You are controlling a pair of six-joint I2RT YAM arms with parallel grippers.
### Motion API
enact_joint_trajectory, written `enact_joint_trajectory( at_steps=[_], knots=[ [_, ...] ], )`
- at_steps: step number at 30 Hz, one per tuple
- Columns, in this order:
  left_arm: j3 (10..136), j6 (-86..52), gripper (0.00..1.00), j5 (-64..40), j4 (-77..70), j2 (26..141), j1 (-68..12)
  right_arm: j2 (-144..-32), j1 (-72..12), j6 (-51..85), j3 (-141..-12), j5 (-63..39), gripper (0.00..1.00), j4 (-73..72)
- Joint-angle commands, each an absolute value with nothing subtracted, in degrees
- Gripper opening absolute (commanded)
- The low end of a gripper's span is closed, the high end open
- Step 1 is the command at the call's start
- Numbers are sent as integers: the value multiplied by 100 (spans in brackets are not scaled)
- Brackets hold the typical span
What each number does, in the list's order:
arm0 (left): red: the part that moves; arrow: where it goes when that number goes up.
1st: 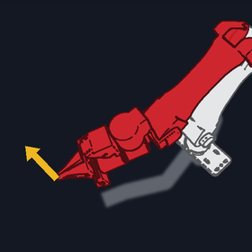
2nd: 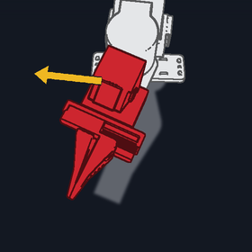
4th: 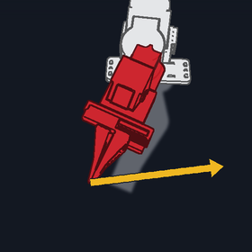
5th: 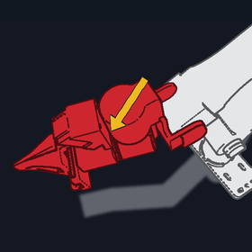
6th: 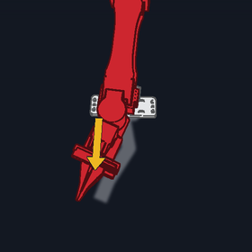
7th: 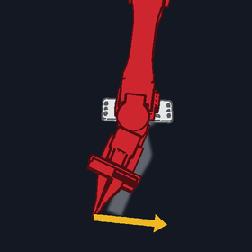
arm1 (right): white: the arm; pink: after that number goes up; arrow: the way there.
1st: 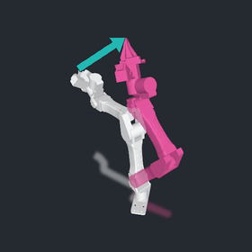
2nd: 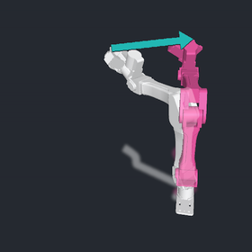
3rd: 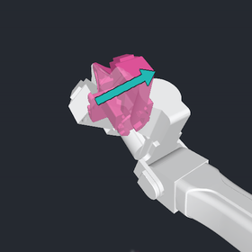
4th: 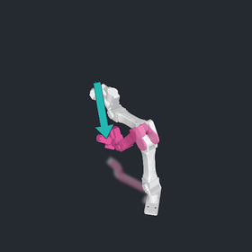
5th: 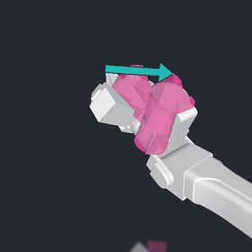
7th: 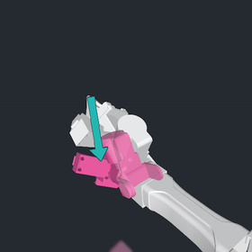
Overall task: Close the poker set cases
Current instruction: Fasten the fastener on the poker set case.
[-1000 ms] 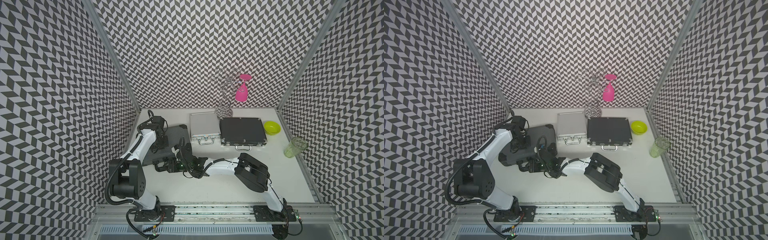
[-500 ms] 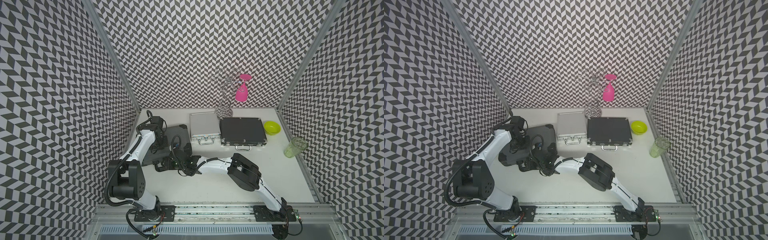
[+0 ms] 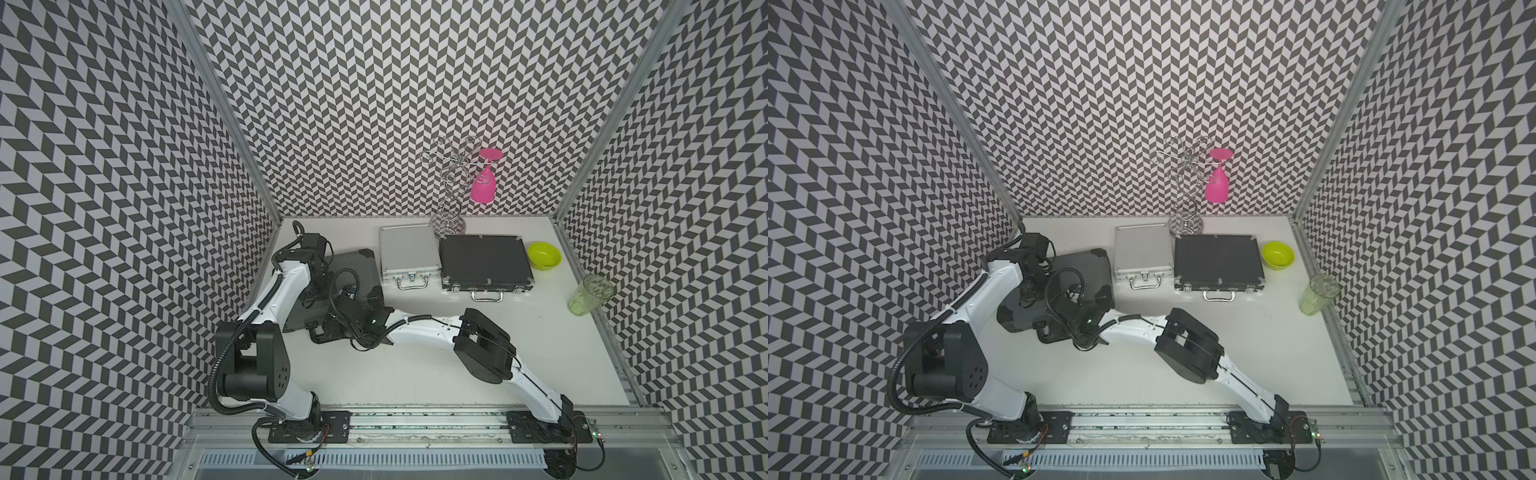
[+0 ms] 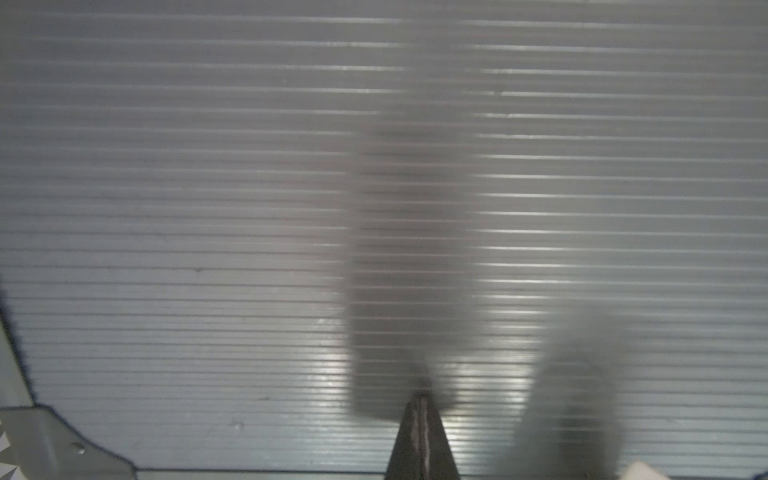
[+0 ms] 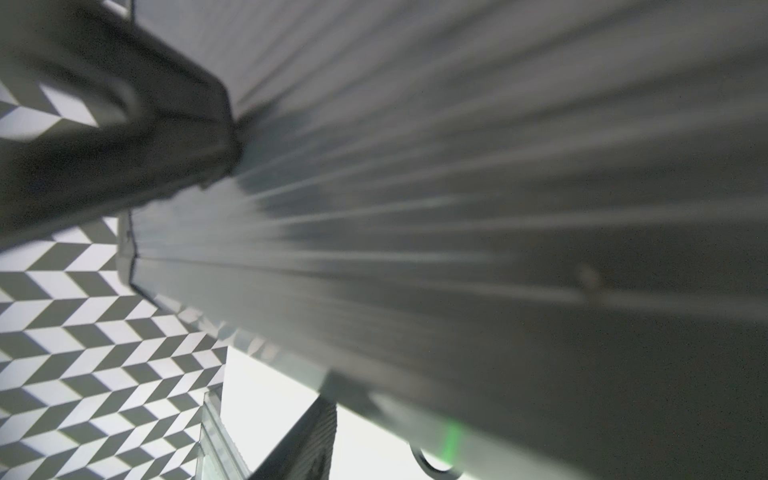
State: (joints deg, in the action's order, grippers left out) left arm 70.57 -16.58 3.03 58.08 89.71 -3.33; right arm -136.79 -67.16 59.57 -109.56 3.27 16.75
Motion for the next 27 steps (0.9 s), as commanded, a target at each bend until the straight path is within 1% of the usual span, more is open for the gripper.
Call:
enact_joint_trajectory(
  at_steps=[1,7,12,14,18,24,27],
  knots=[
    [6582,-1746,0,-192,6124,9412,-339,-14112,-6763,6168,-11103,322,65,2399],
    [6565,-1739,0,-237,6079,9376,-357,-14528,-6759,6248,-11529,-55,66,2503],
    [6557,-1725,0,-299,6049,9378,-374,-14635,-6762,6389,-11550,-433,68,2242],
    [6535,-1709,0,-299,6026,9359,-376,-14563,-6751,6437,-11344,-634,68,1888],
    [6504,-1734,0,-360,5977,9326,-373,-14082,-6728,6720,-10423,-1048,67,606],
    [6530,-1748,0,-316,6003,9289,-369,-13517,-6635,6846,-9791,-959,67,-169],
    [6573,-1773,0,-360,6024,9272,-376,-13545,-6566,6868,-9822,-1058,67,-368]
  ],
)
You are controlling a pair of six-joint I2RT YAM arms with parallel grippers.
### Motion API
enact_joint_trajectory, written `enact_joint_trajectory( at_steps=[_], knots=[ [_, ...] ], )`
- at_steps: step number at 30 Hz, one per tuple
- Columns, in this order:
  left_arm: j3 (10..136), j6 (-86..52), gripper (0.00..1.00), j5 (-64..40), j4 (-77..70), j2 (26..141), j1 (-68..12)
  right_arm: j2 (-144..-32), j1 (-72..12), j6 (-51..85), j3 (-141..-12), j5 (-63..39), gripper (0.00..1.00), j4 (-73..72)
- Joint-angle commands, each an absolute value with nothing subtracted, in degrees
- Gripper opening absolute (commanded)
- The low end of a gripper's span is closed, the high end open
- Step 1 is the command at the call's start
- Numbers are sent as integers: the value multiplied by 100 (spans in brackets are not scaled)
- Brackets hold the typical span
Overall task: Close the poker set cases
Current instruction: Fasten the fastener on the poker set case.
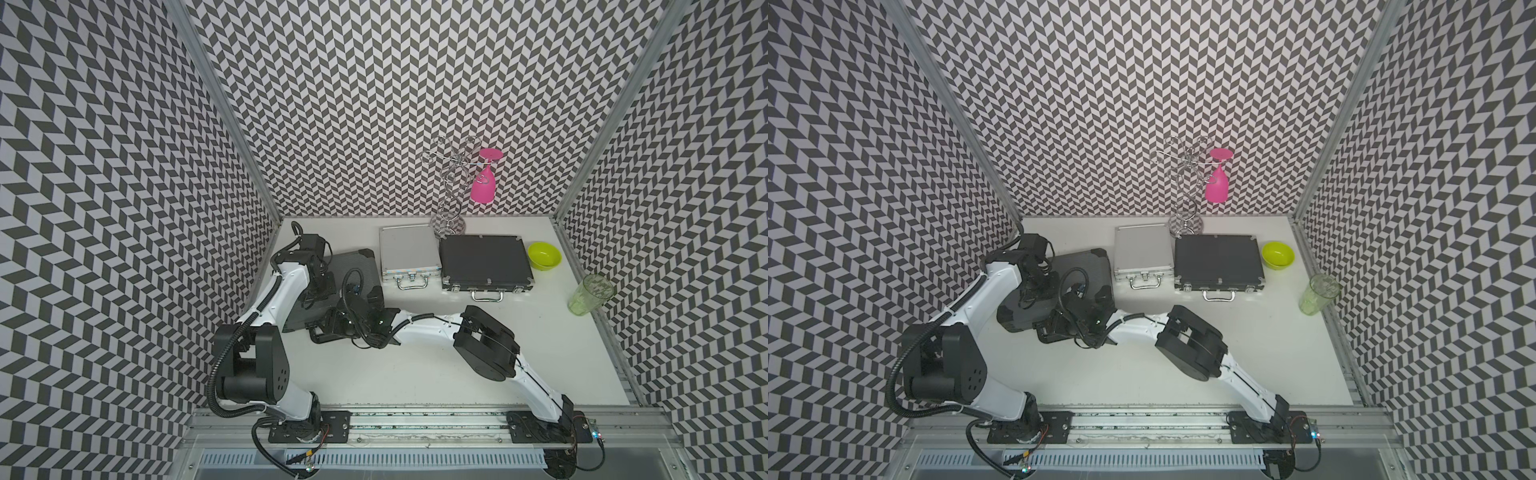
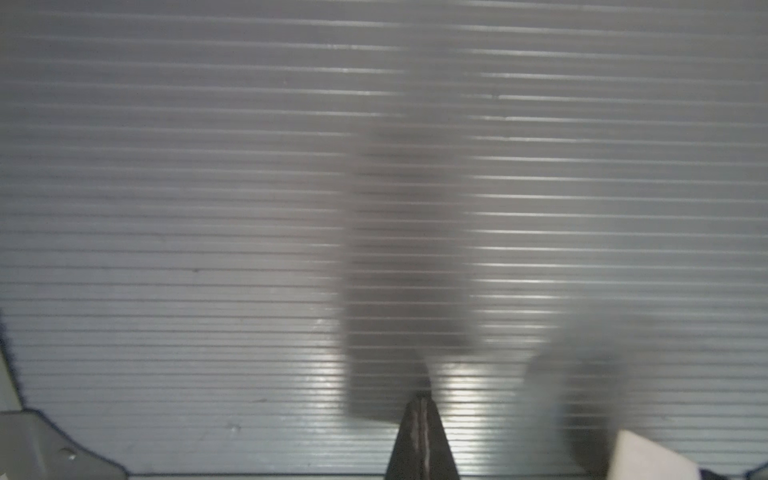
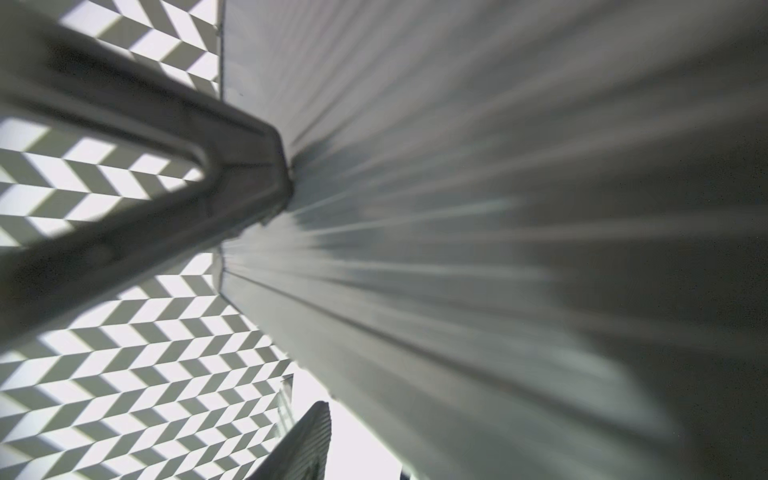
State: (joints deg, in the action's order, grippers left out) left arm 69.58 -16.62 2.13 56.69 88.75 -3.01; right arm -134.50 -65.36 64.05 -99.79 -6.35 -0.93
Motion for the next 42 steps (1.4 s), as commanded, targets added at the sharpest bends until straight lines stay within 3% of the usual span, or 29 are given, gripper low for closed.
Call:
enact_joint_trajectory(
  at_steps=[1,7,26,38,42],
  knots=[
    [6589,-1768,0,-348,6038,9272,-375,-13592,-6534,6870,-9870,-1126,66,-374],
    [6609,-1782,0,-325,6081,9218,-376,-13533,-6451,7141,-9594,-1467,63,-963],
    [6719,-1773,0,-352,6128,9172,-363,-12788,-6397,7096,-8721,-1044,58,-1648],
    [6785,-1747,0,-334,6154,9171,-347,-12480,-6422,6344,-8560,-1069,44,-1280],
    [6846,-1744,0,-369,6166,9210,-351,-12493,-6534,6460,-8375,-1134,51,-1416]
  ],
)
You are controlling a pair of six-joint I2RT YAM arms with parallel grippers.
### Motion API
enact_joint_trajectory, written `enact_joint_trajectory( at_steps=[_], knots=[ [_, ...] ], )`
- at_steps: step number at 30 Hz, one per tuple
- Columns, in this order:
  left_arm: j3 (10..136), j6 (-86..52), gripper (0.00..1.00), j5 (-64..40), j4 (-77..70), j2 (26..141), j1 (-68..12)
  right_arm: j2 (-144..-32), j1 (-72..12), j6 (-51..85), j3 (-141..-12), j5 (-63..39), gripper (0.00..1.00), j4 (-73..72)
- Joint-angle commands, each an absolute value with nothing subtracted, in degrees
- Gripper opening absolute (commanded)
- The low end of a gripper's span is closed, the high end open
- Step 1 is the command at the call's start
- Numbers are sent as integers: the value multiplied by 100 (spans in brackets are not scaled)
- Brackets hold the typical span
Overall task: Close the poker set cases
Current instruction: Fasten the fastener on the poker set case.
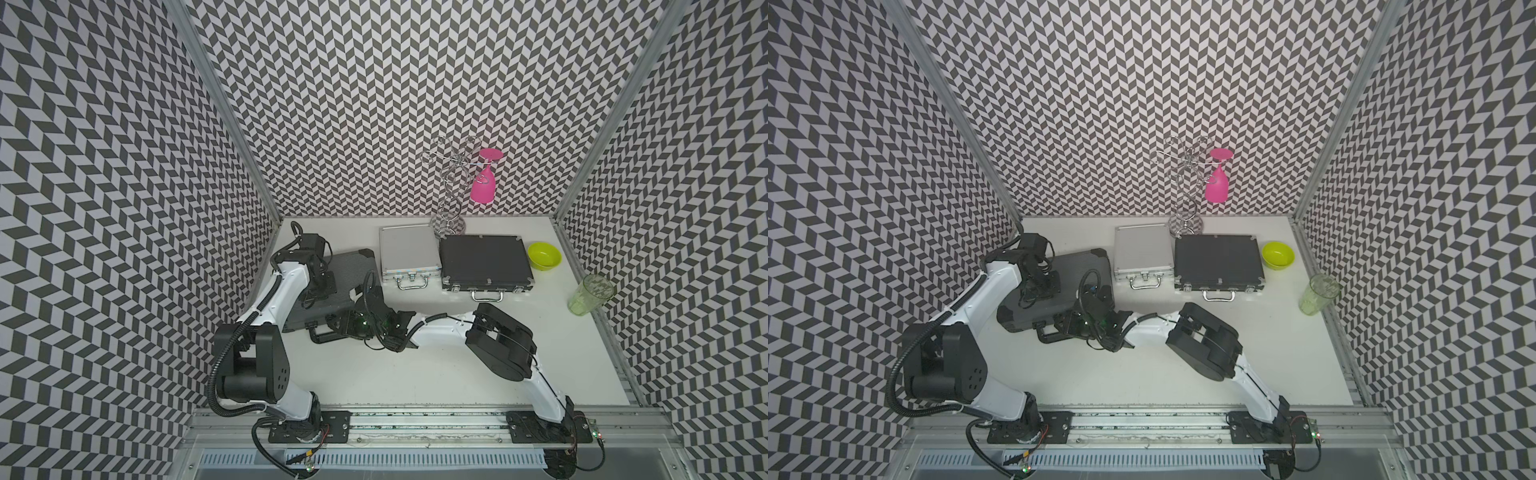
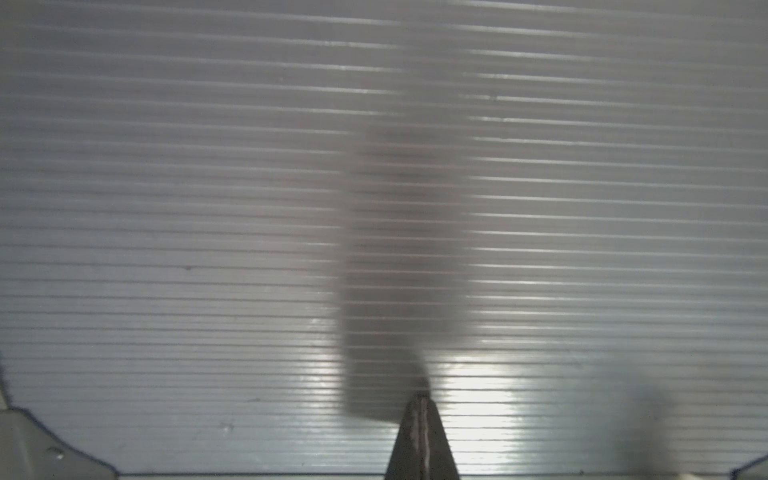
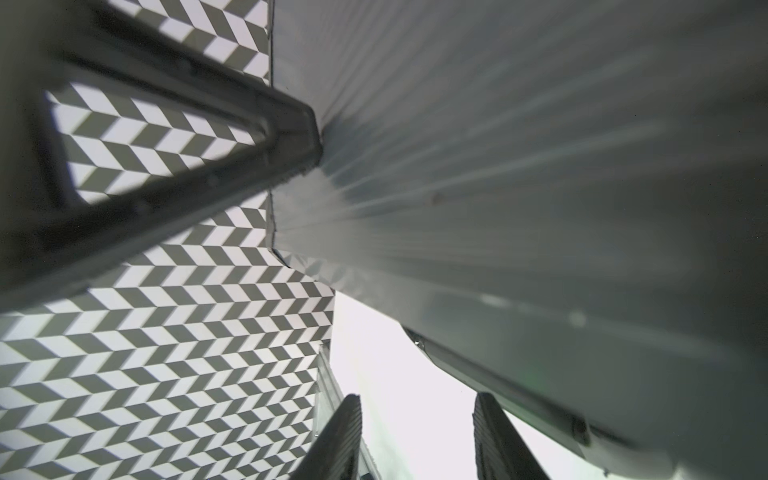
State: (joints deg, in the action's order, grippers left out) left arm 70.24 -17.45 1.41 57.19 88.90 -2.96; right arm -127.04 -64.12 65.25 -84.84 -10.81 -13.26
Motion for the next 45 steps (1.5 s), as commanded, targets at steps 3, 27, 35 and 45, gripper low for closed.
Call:
enact_joint_trajectory(
  at_steps=[3,27,35,45],
  knots=[
    [6838,-1746,0,-377,6174,9233,-352,-12670,-6582,6515,-8414,-1393,58,-1832],
    [6688,-1697,0,-413,6075,9065,-360,-13355,-6597,7407,-8516,-900,92,-2741],
    [6609,-1696,0,-435,6060,8980,-355,-13447,-6489,7851,-8811,-517,89,-2125],
    [6731,-1687,0,-444,6157,8988,-353,-13728,-6327,8077,-9521,-605,89,-665]
  ],
)
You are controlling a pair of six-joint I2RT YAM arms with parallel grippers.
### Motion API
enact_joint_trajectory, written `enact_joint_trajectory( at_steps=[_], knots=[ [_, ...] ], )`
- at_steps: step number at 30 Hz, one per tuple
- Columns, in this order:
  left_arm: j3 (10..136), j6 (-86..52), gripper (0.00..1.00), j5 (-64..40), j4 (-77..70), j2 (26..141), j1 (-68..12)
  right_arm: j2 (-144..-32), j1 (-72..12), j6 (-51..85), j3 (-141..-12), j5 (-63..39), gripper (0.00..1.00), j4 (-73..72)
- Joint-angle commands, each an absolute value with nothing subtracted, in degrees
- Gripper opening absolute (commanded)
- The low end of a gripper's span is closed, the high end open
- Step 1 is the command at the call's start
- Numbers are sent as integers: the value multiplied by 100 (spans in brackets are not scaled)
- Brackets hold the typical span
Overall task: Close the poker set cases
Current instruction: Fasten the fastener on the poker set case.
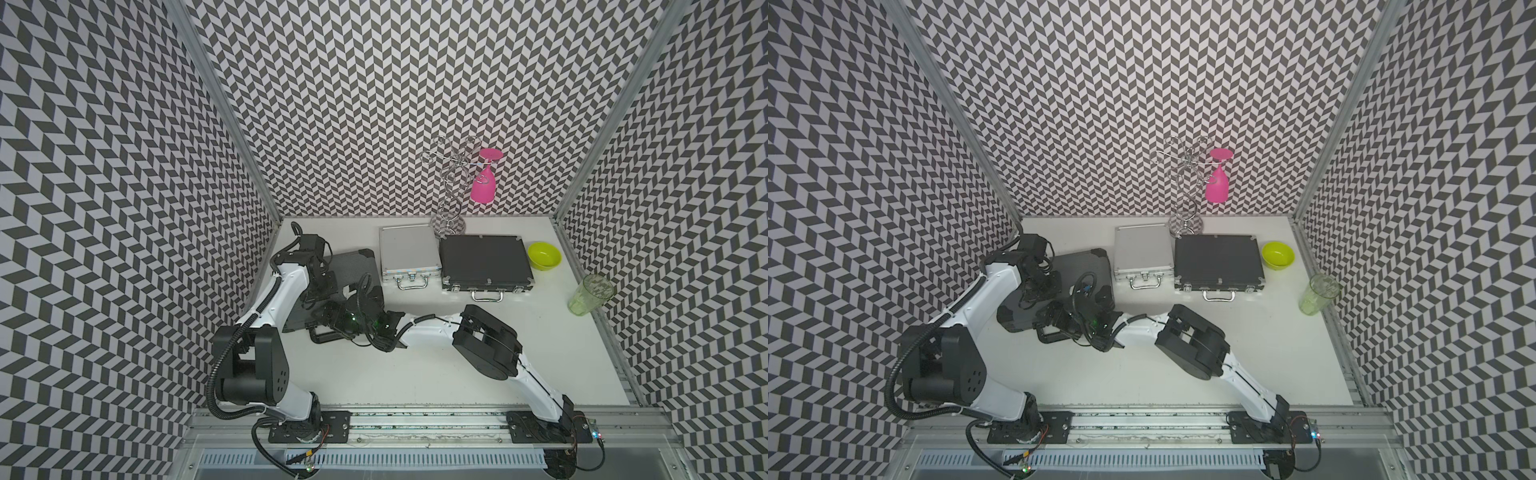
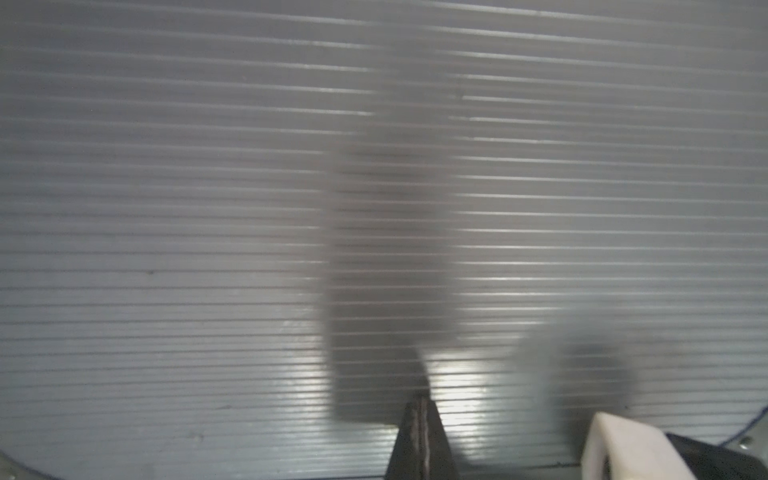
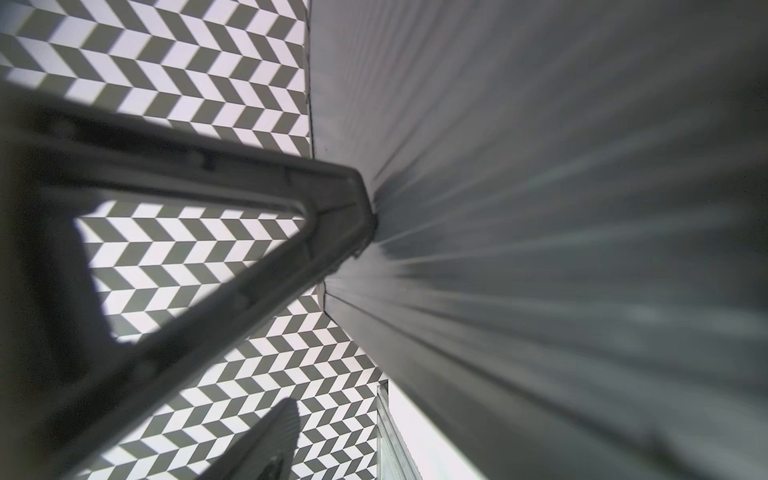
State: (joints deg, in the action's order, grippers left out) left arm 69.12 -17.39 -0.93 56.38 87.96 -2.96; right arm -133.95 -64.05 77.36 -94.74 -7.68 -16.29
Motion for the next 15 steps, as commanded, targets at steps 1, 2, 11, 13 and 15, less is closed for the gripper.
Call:
enact_joint_trajectory(
  at_steps=[1,2,11,13,15],
  knots=[
    [6749,-1683,0,-439,6165,9005,-357,-13729,-6322,8120,-9499,-636,89,-608],
    [6750,-1685,0,-446,6164,9003,-359,-13744,-6316,8227,-9509,-666,89,-472],
    [6784,-1670,0,-438,6144,9009,-345,-13846,-6294,8477,-9631,-754,89,243],
    [6796,-1664,0,-457,6150,9033,-351,-13910,-6318,8437,-9779,-721,89,552],
    [6811,-1667,0,-455,6138,9039,-351,-13933,-6318,8512,-9721,-726,89,604]
  ],
)
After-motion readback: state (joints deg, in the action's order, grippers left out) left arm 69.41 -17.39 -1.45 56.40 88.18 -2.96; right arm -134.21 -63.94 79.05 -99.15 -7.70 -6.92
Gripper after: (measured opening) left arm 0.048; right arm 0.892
